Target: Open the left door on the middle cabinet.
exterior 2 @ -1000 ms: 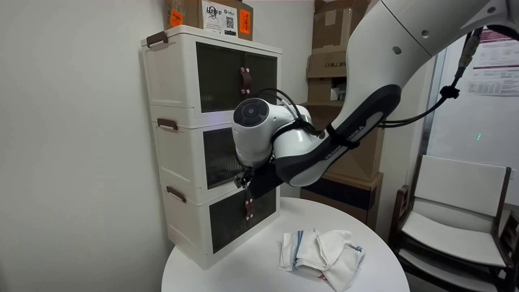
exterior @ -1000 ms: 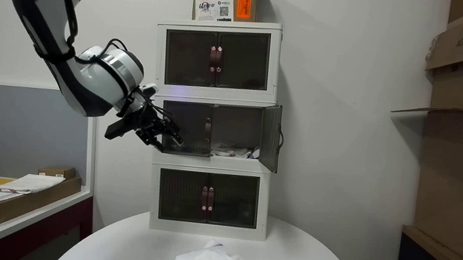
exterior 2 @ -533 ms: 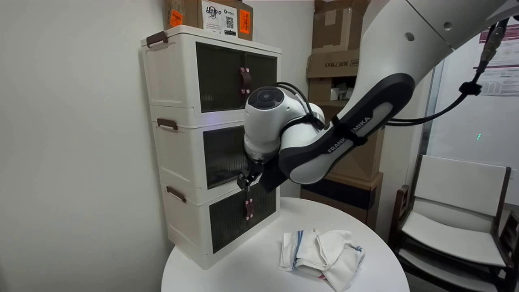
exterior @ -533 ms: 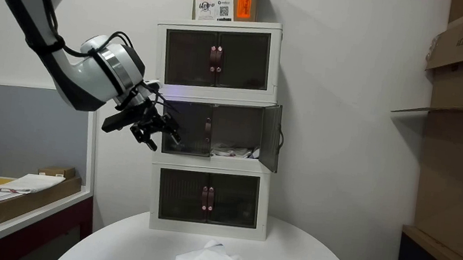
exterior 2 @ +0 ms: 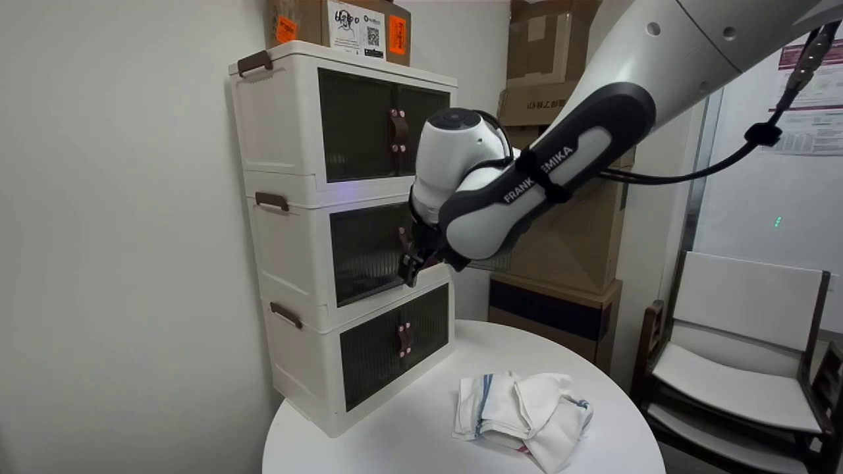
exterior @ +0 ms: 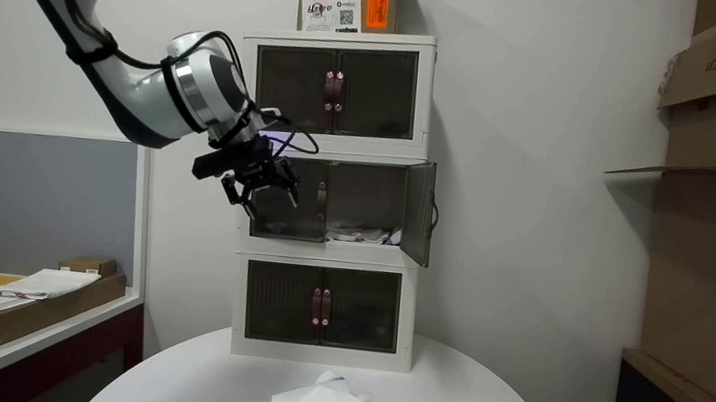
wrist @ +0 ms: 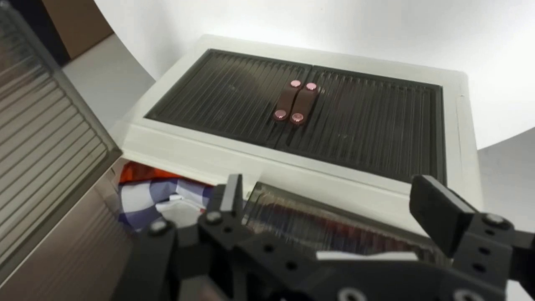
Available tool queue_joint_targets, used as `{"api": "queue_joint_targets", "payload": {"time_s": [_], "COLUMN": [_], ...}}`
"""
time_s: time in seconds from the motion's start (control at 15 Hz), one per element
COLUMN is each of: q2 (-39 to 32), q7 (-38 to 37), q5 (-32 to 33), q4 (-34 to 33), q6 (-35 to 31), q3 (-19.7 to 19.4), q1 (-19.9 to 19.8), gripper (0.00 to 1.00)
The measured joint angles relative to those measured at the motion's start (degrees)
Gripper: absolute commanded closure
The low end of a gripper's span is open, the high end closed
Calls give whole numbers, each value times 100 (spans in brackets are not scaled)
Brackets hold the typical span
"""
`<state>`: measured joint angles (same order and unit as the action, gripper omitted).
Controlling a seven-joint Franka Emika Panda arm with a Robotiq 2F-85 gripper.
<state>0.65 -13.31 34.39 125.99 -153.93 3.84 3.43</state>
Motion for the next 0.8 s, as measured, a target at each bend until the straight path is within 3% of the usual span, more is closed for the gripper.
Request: {"api": "queue_joint_targets", "payload": {"time_s": [0.27, 0.8], "q2": [6, -576], "q7": [1371, 2588], "q5": [-767, -1266], "q4": [-998, -2388], "q6": [680, 1094], "q3": [-84, -190], "q1": [-84, -200], "gripper": [0, 0]}}
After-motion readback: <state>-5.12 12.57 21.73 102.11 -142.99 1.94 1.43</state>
